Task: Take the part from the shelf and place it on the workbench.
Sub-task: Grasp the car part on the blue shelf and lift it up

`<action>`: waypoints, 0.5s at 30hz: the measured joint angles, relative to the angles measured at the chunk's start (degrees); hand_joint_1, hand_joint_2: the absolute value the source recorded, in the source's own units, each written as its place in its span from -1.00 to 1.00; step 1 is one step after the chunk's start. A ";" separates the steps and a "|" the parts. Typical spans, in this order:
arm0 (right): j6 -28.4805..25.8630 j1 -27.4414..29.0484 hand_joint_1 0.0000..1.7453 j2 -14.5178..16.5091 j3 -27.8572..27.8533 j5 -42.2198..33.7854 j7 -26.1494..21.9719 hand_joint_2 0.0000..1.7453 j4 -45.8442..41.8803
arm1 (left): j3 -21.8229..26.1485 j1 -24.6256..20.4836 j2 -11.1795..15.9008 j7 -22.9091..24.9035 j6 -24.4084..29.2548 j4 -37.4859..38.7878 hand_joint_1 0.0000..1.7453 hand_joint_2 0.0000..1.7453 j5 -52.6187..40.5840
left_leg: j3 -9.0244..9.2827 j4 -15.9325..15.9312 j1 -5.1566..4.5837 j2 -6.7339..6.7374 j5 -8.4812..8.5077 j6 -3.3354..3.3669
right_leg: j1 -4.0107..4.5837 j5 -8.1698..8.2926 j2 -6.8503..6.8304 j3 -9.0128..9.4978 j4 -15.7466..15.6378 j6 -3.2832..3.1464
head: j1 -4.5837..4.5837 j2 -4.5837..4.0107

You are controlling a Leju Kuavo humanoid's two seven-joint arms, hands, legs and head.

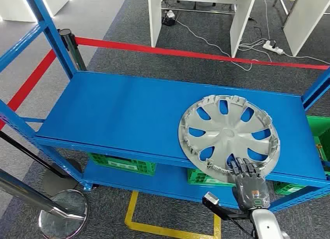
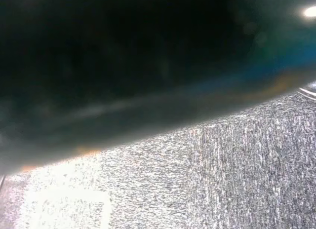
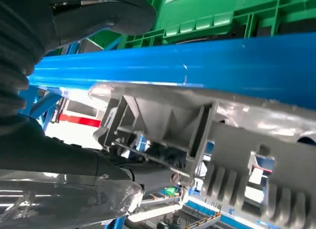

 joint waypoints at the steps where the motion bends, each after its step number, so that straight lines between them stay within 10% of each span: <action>1: -0.07 -0.06 1.00 0.00 0.01 0.00 -0.01 1.00 0.00 | 0.01 -0.02 0.00 0.06 0.00 0.00 -1.00 -1.00 0.03 | 0.00 0.00 0.00 0.00 0.00 0.00 | 0.00 0.00 0.00 0.00 0.00 0.00 | 0.00 0.00; 15: -4.52 1.81 1.00 0.00 2.80 0.00 -2.46 1.00 -7.97 | 1.15 -0.28 -0.02 -0.14 -0.83 0.00 -1.00 -1.00 1.34 | -0.01 0.00 0.00 0.00 0.00 0.00 | 0.00 0.00 -0.01 -0.01 0.00 0.00 | 0.01 0.00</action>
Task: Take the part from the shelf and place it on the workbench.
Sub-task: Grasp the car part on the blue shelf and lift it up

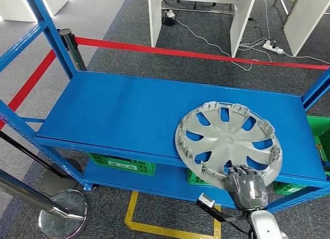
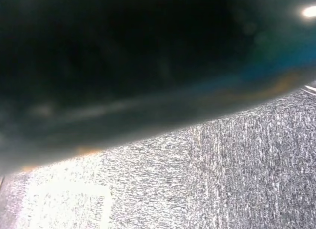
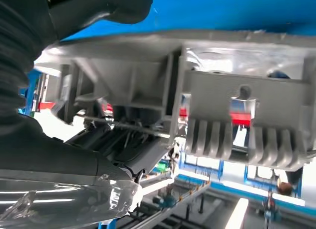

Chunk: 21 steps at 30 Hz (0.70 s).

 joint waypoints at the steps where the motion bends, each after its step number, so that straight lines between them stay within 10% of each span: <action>1: -0.19 0.10 1.00 0.00 0.39 0.00 0.00 1.00 -1.01 | 0.00 0.00 0.00 0.09 0.04 0.00 -1.00 -1.00 -0.03 | 0.00 0.00 0.00 0.00 0.00 0.00 | 0.00 0.00 0.00 0.00 0.00 0.00 | -0.01 0.00; 2: -0.37 0.16 1.00 0.00 0.73 0.01 -0.01 1.00 -1.94 | 0.00 0.00 0.00 0.20 0.07 0.00 -1.00 -1.00 -0.07 | 0.00 0.00 0.00 0.00 0.00 0.00 | 0.00 0.00 0.00 0.00 0.00 0.00 | -0.01 0.00; 6: -1.64 0.44 1.00 0.00 1.65 0.00 -0.91 1.00 -4.88 | 0.00 -0.01 0.00 0.79 0.12 0.00 -1.00 1.00 -0.57 | 0.00 0.00 0.00 0.00 0.00 0.00 | 0.00 0.00 0.00 0.01 0.00 0.00 | 0.00 0.00; 21: -8.72 2.32 1.00 4.18 4.12 0.00 -12.70 1.00 -26.60 | -0.07 0.00 -0.03 3.75 1.33 0.02 -1.00 1.00 -1.19 | -0.04 0.00 0.01 -0.05 0.01 -0.01 | 0.01 0.00 -0.09 -0.01 0.01 0.00 | -0.02 0.00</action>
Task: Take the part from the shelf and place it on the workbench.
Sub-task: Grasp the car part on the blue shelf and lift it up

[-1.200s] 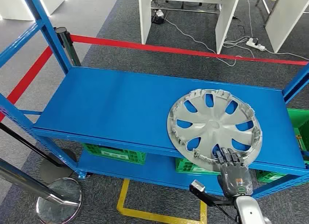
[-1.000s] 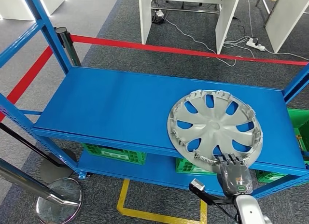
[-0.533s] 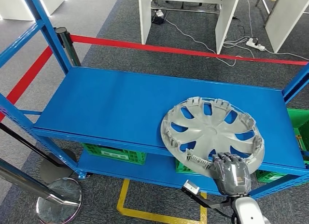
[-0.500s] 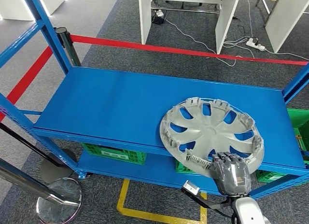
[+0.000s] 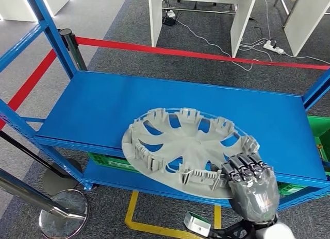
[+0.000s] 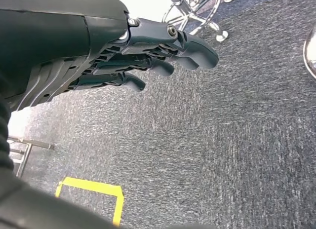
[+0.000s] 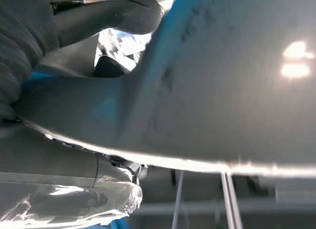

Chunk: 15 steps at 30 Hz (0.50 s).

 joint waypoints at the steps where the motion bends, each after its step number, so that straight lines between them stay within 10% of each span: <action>1: -0.89 0.08 1.00 0.09 0.30 0.00 -0.01 1.00 -1.48 | -0.02 0.00 -0.01 0.14 0.07 0.01 -1.00 1.00 0.01 | 0.00 0.00 0.00 0.00 0.00 0.00 | 0.00 0.00 0.00 0.01 0.00 0.00 | 0.01 0.00; 15: -5.11 1.19 1.00 0.15 1.58 0.00 0.41 1.00 -10.37 | -0.45 0.01 -0.02 1.14 0.85 0.04 -1.00 1.00 0.11 | 0.01 0.00 -0.02 0.02 0.00 0.00 | -0.02 0.00 0.03 0.02 -0.01 0.00 | 0.02 0.00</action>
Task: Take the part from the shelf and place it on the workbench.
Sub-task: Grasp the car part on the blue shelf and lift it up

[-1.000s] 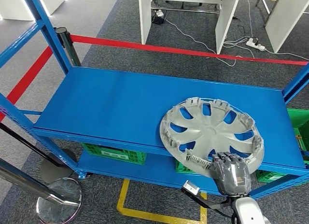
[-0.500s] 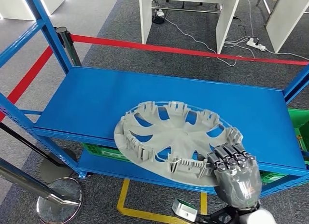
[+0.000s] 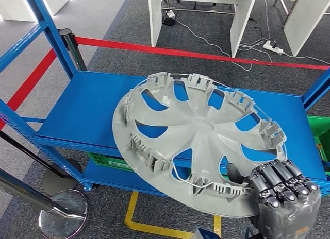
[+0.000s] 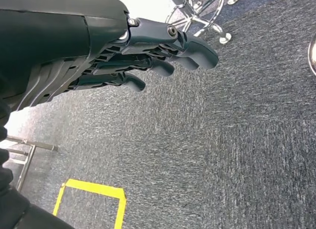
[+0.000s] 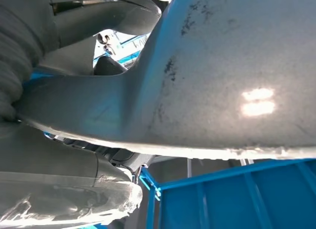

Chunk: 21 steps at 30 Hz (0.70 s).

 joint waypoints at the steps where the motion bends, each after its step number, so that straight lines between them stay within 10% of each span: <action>1: -0.11 0.06 1.00 0.00 0.00 0.00 0.00 1.00 -0.10 | -0.06 0.00 0.00 0.08 0.02 0.00 -1.00 1.00 0.01 | 0.00 0.00 0.00 0.00 0.00 0.00 | 0.00 0.00 0.00 0.00 0.00 0.00 | 0.00 0.00; 21: -0.49 1.75 1.00 0.02 0.07 0.00 -1.70 1.00 -0.44 | -2.67 0.28 -0.05 1.71 0.21 0.00 -1.00 1.00 1.66 | 0.00 0.00 0.01 0.00 0.00 0.00 | 0.00 0.00 0.00 0.00 0.00 0.00 | 0.00 0.00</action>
